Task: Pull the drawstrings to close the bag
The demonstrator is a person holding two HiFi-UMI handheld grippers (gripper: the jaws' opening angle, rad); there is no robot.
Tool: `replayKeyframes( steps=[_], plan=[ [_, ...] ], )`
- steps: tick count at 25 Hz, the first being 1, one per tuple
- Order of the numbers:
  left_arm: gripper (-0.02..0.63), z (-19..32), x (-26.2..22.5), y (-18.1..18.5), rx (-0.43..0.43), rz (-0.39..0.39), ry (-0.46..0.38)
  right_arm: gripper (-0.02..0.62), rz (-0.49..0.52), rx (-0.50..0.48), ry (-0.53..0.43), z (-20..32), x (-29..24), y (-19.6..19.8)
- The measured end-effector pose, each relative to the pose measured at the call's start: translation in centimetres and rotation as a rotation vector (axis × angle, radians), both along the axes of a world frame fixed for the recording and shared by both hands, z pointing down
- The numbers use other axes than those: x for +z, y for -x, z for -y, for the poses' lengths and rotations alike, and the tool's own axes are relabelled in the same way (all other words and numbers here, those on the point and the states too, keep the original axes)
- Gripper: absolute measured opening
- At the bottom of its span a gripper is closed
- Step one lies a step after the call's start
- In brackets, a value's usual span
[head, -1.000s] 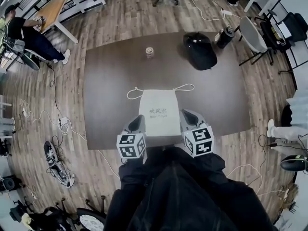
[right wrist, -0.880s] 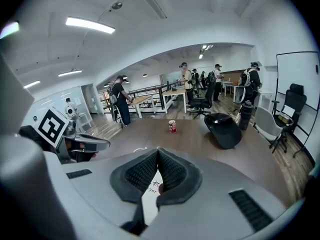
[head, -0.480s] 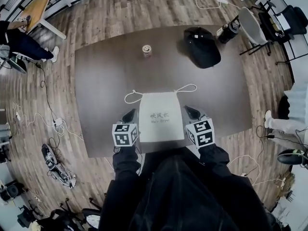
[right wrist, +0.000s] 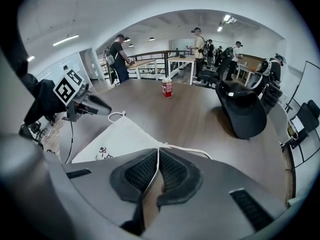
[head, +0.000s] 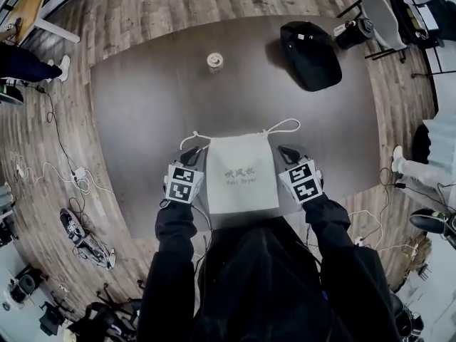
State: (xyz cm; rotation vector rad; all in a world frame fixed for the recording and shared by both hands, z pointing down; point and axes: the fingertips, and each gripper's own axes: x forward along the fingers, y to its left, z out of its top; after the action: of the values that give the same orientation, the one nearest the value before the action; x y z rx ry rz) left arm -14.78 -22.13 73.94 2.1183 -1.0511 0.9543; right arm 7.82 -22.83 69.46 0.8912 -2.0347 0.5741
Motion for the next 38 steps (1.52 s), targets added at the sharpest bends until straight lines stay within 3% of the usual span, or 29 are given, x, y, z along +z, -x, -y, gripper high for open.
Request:
replayKeyframes(
  steps=[2, 5, 8, 14, 18, 24, 30, 31, 33, 34, 35, 38],
  plan=[
    [0.038, 0.1, 1.3, -0.1, 0.092, 0.036, 0.006, 0.023, -0.017, -0.029, 0.013, 0.6, 1.5, -0.1],
    [0.122, 0.3, 3.1, 0.2, 0.196, 0.081, 0.022, 0.025, -0.051, -0.071, 0.027, 1.9, 3.6, -0.3],
    [0.141, 1.0, 4.1, 0.2, 0.28, 0.107, 0.011, 0.038, -0.091, -0.115, 0.041, 3.0, 5.1, -0.6],
    [0.17, 2.3, 5.3, -0.7, 0.446, 0.135, -0.01, 0.135, -0.174, -0.257, 0.066, 3.8, 7.8, -0.7],
    [0.184, 2.5, 5.8, -1.4, 0.588, 0.145, -0.027, 0.214, -0.254, -0.427, 0.061, 3.9, 9.3, -0.5],
    [0.184, 2.6, 6.6, -2.0, 0.746, 0.164, -0.024, 0.247, -0.328, -0.572, 0.056, 4.8, 10.6, -0.5],
    [0.184, 2.5, 6.9, -2.6, 0.776, 0.151, -0.008, 0.237, -0.316, -0.641, 0.108, 4.7, 11.4, 0.0],
    [0.184, 2.5, 7.0, -2.6, 0.773, 0.15, -0.007, 0.215, -0.309, -0.64, 0.108, 4.6, 11.4, 0.0],
    [0.166, 2.5, 7.0, -2.9, 0.766, 0.147, -0.005, 0.108, -0.299, -0.627, 0.1, 4.4, 11.4, 0.0],
    [0.08, 2.4, 7.0, -3.0, 0.757, 0.146, -0.003, 0.071, -0.296, -0.62, 0.096, 4.3, 11.5, 0.1],
    [0.044, 2.4, 7.1, -3.1, 0.746, 0.144, 0.001, 0.051, -0.293, -0.61, 0.093, 4.1, 11.5, 0.3],
    [0.043, 2.5, 7.1, -3.0, 0.7, 0.148, 0.007, 0.034, -0.277, -0.553, 0.091, 3.9, 11.5, 0.9]
  ],
)
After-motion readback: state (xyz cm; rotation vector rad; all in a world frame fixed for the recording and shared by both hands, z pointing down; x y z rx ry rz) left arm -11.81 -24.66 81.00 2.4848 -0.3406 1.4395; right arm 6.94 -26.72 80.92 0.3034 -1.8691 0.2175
